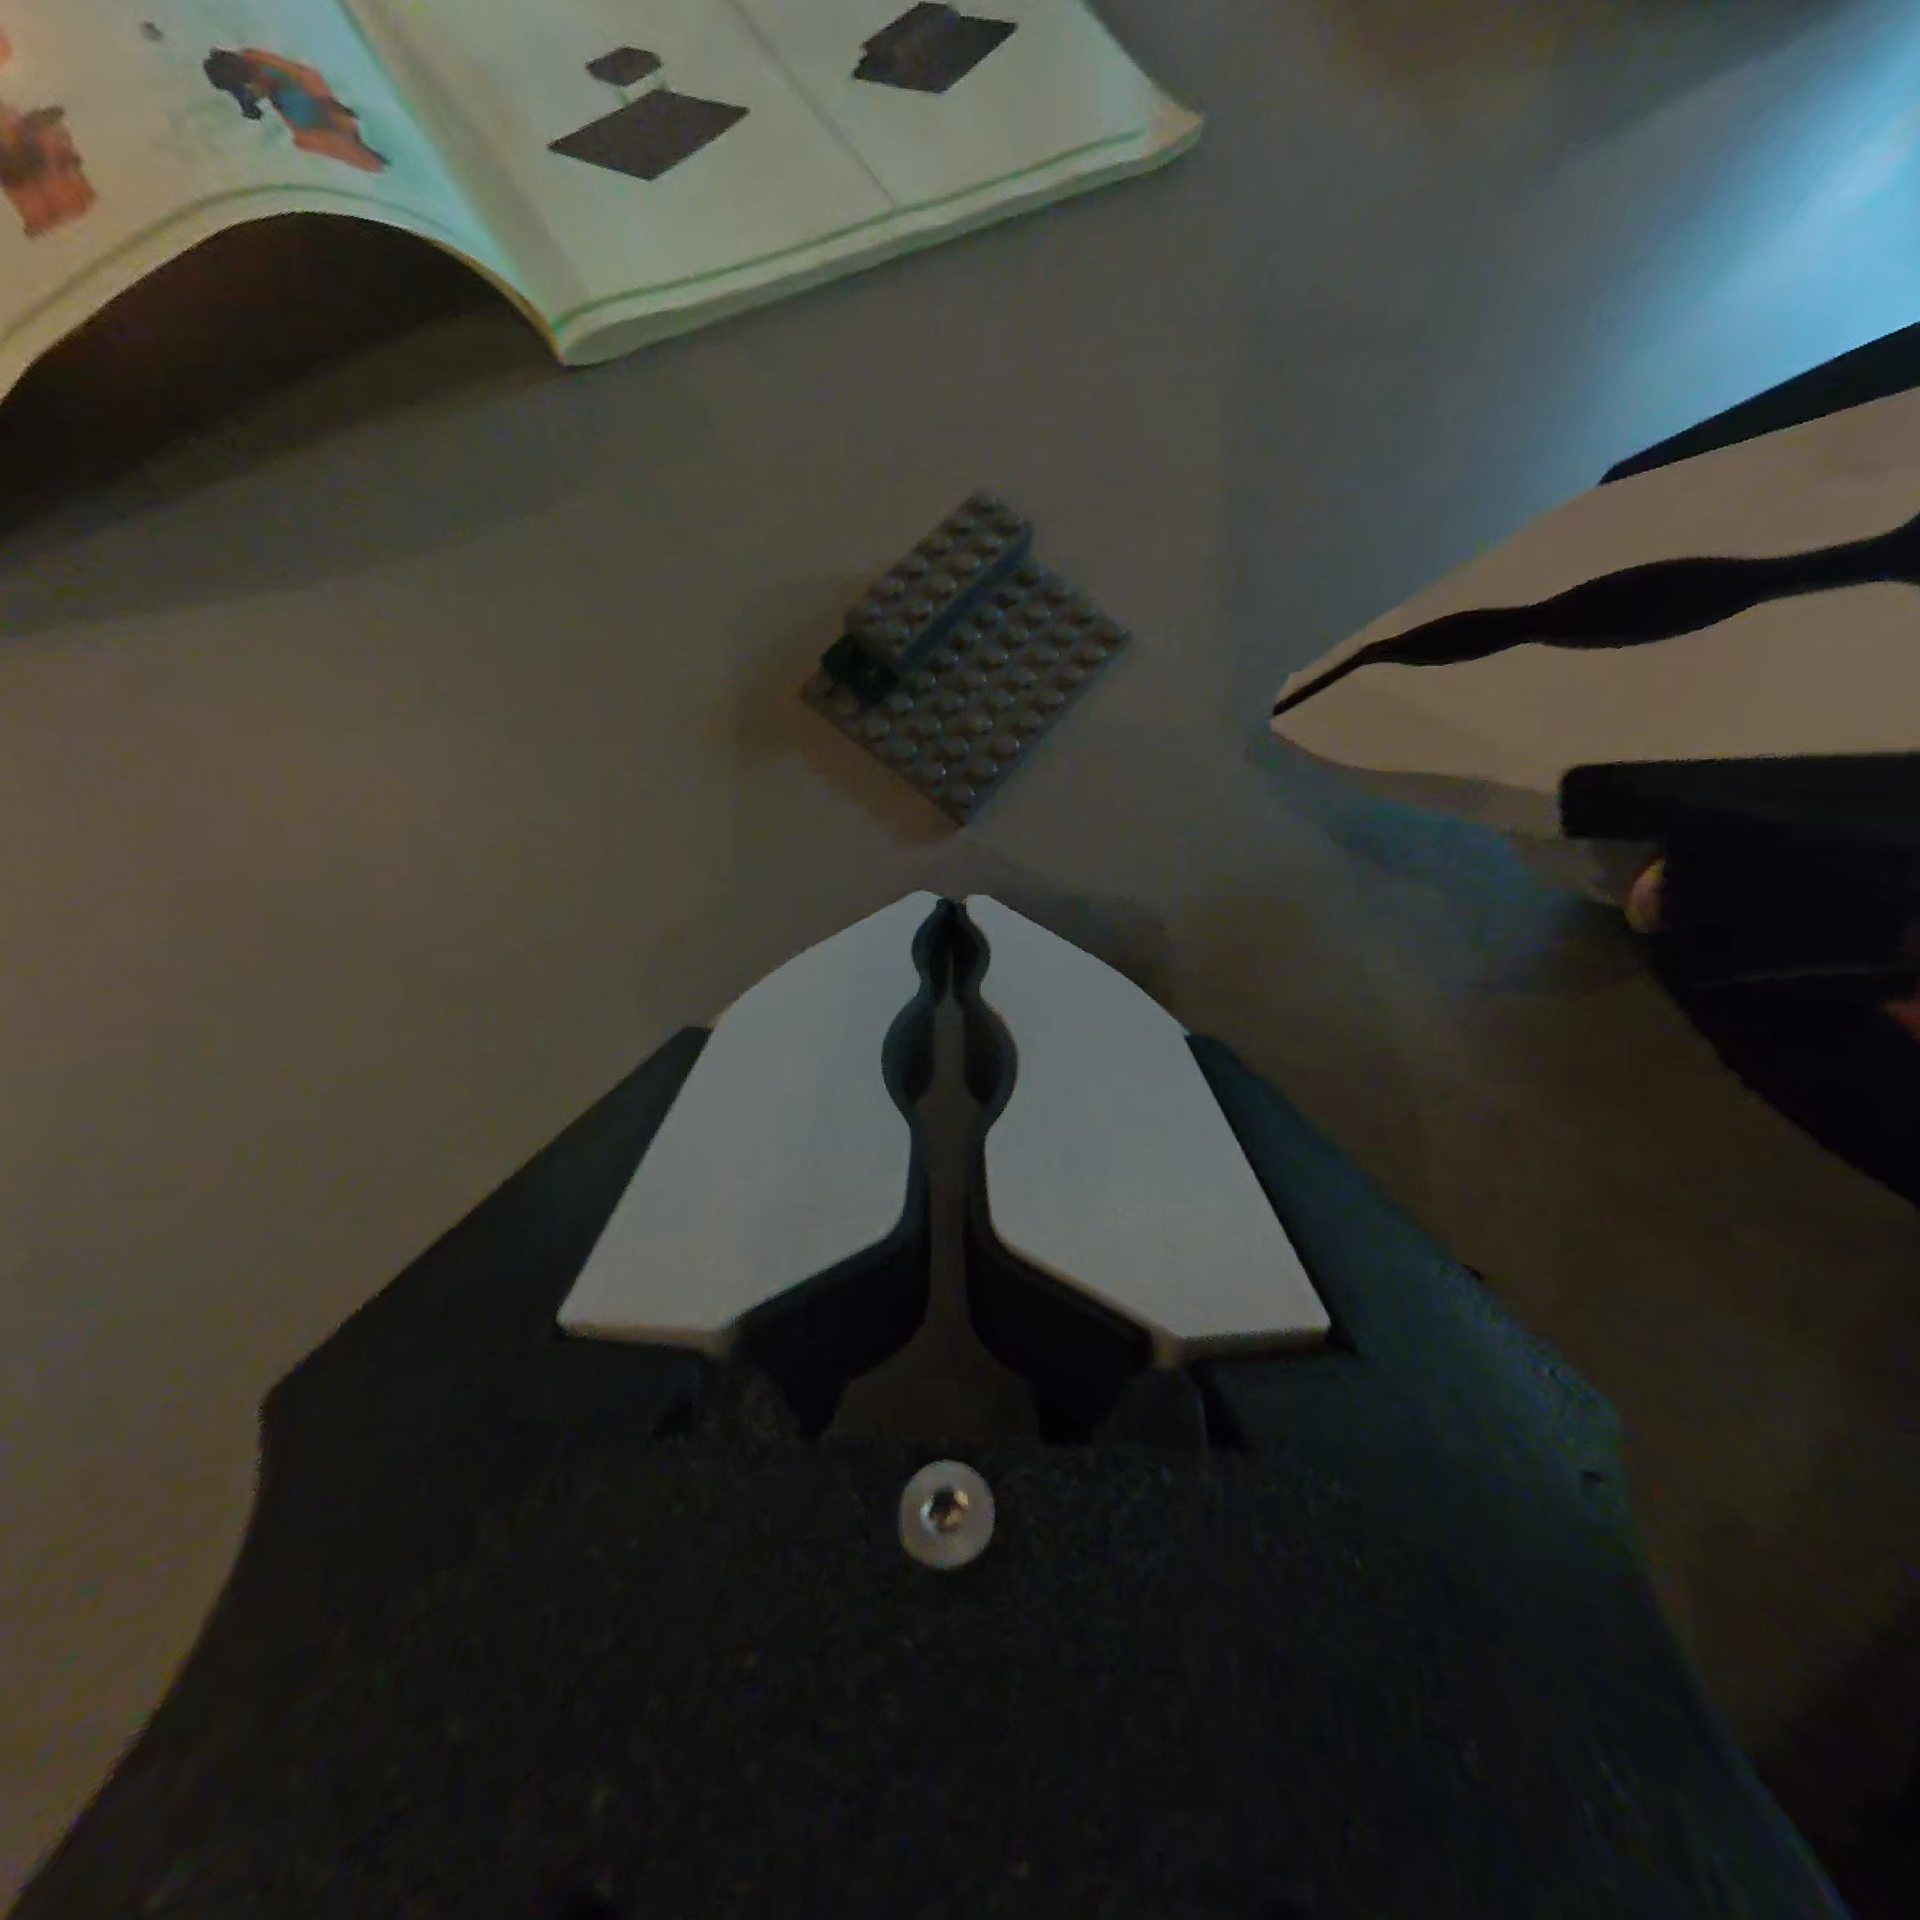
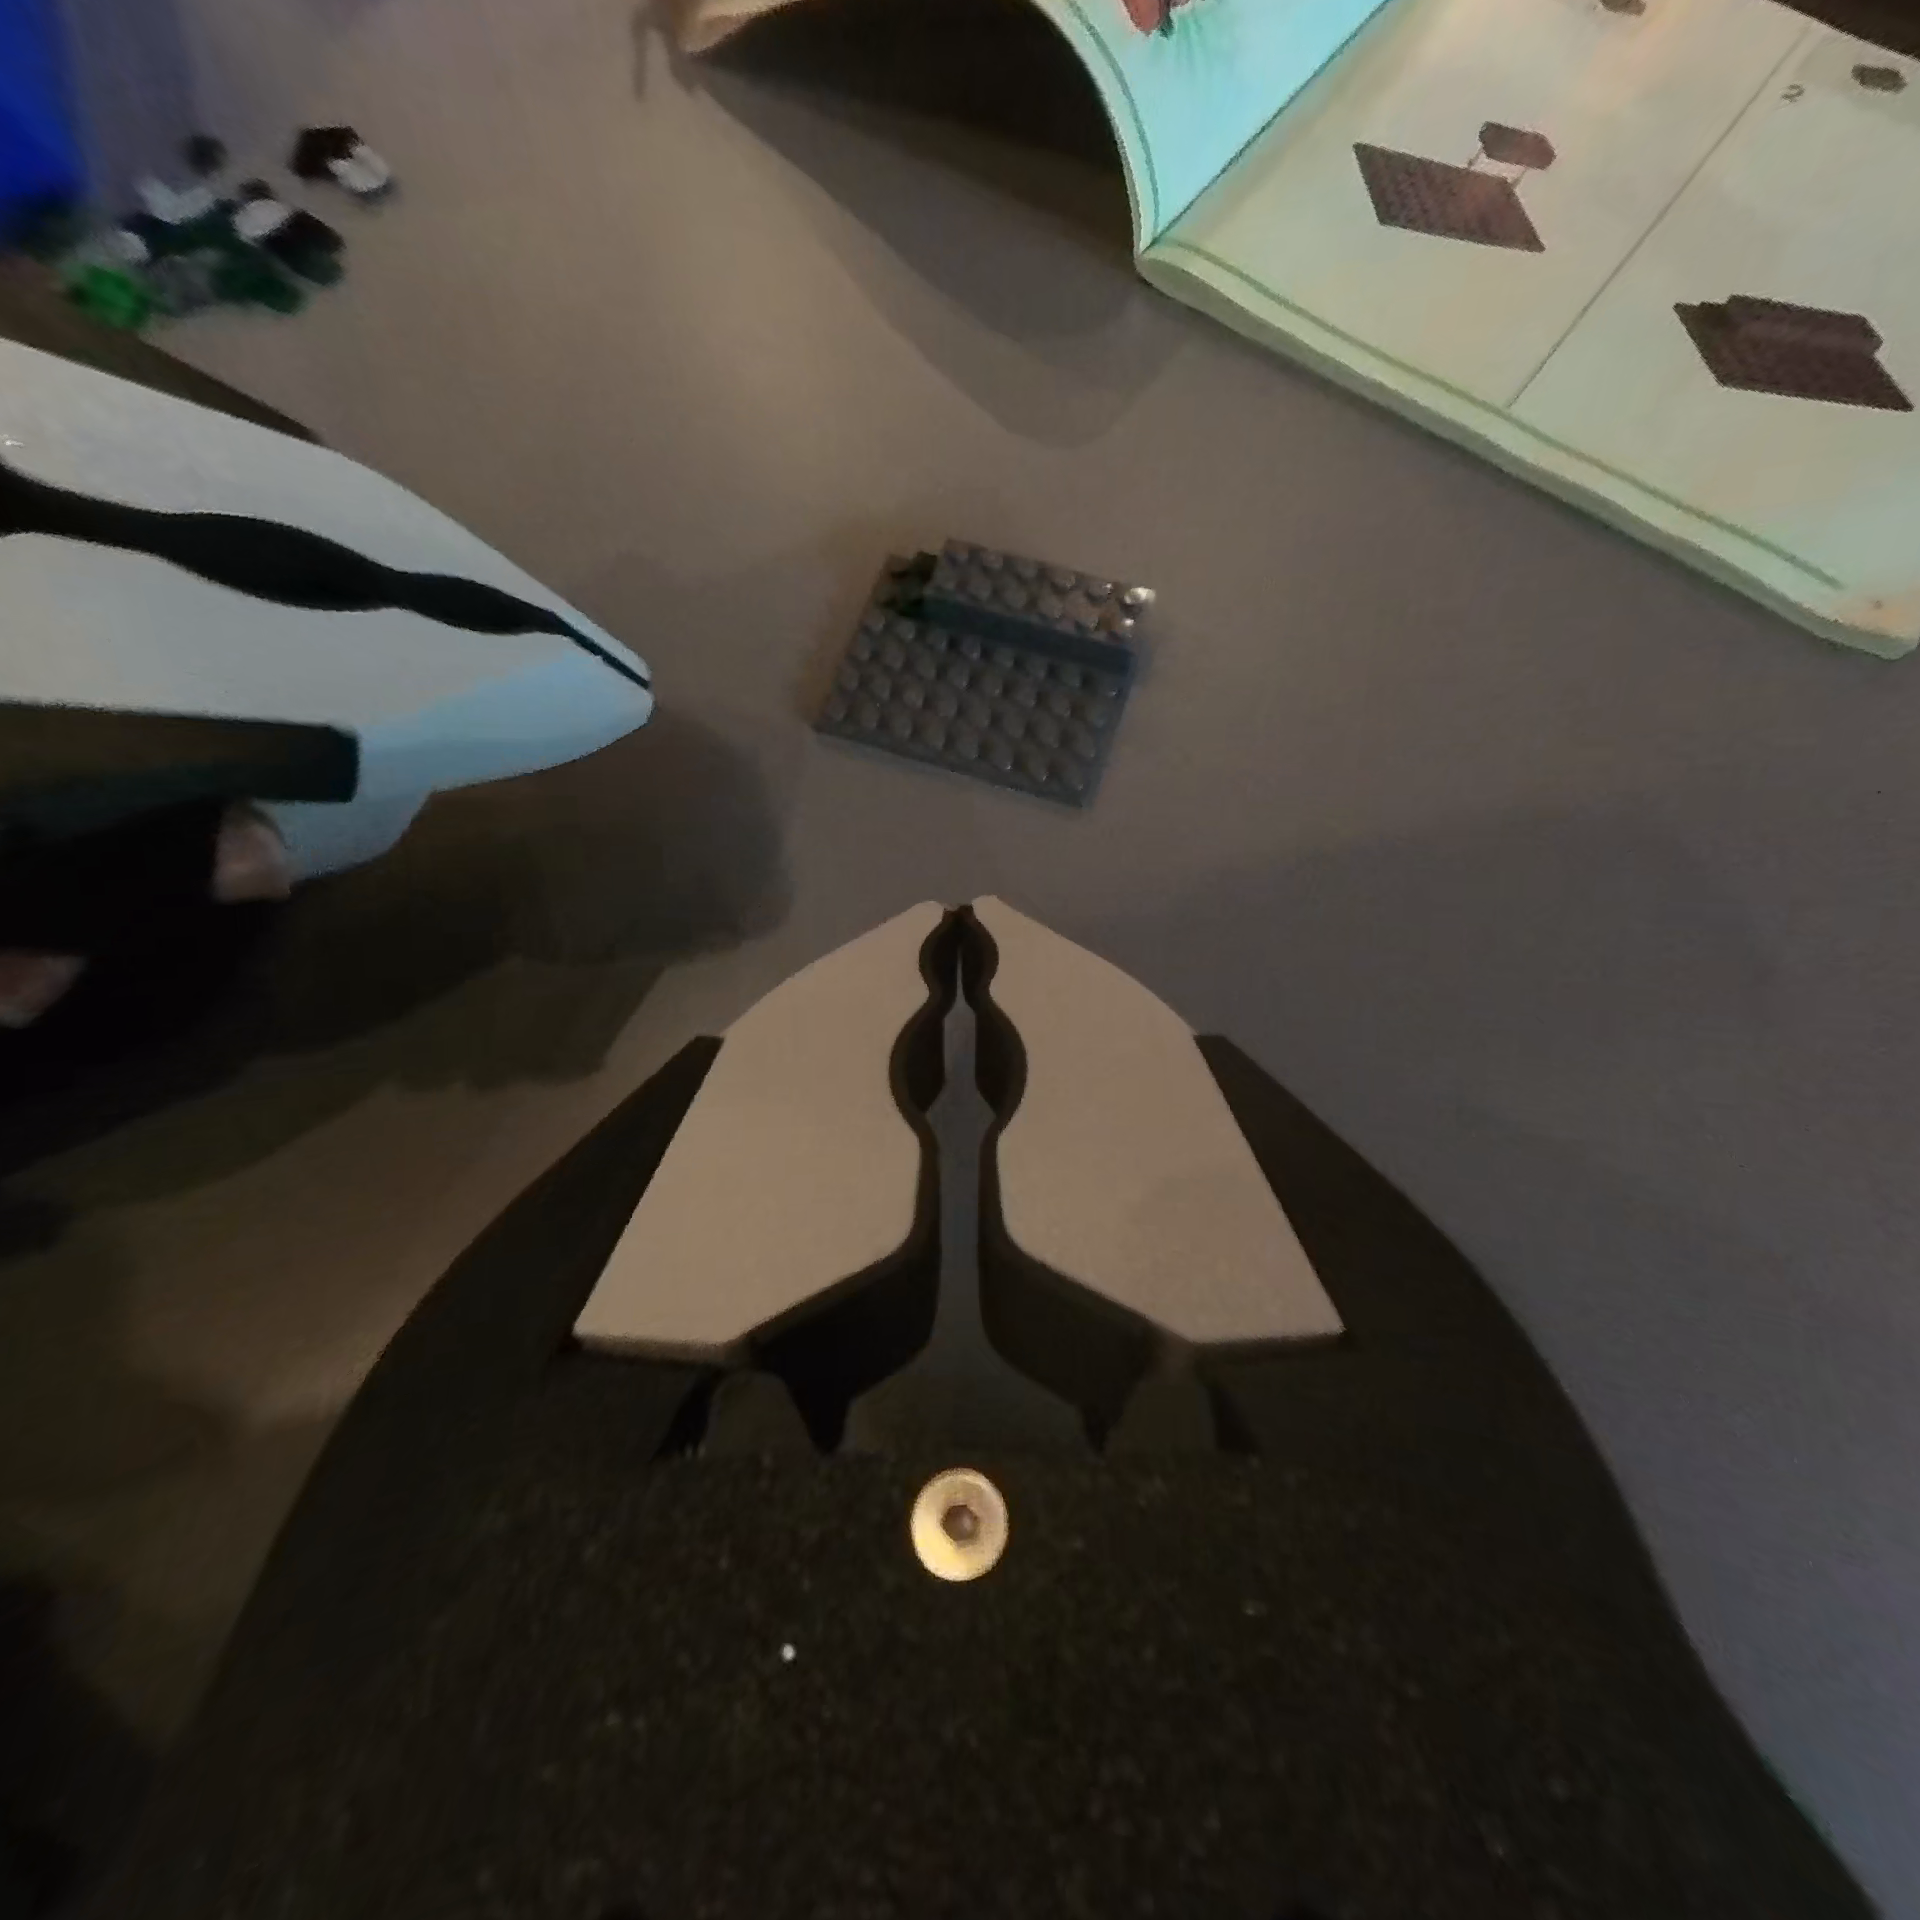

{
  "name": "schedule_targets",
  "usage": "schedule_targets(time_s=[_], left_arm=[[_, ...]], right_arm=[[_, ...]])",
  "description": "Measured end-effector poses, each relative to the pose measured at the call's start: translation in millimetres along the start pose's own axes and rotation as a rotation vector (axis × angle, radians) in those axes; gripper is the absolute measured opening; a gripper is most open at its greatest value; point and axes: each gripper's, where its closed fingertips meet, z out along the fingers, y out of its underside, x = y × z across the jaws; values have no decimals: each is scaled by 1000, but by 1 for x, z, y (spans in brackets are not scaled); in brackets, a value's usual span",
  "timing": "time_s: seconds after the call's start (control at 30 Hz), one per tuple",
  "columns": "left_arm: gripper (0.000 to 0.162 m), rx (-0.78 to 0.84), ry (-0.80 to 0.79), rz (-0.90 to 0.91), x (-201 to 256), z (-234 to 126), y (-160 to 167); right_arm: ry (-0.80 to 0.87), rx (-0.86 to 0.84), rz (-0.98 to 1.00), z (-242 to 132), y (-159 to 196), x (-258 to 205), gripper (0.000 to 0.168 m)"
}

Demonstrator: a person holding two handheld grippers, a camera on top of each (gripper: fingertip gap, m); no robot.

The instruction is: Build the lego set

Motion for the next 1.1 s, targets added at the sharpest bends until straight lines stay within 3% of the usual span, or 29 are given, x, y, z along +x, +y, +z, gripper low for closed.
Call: schedule_targets(time_s=[0.03, 0.37, 1.1], left_arm=[[0, -3, -17, 5, -1, 1, 1], [0, -4, -65, 9, -6, 3, 4], [0, 45, 13, -27, -2, 0, 1]], right_arm=[[15, -5, -7, 2, 0, 1, 0], [30, -42, -35, 11, 1, -5, 0], [56, -21, 1, 18, -6, -15, 0]])
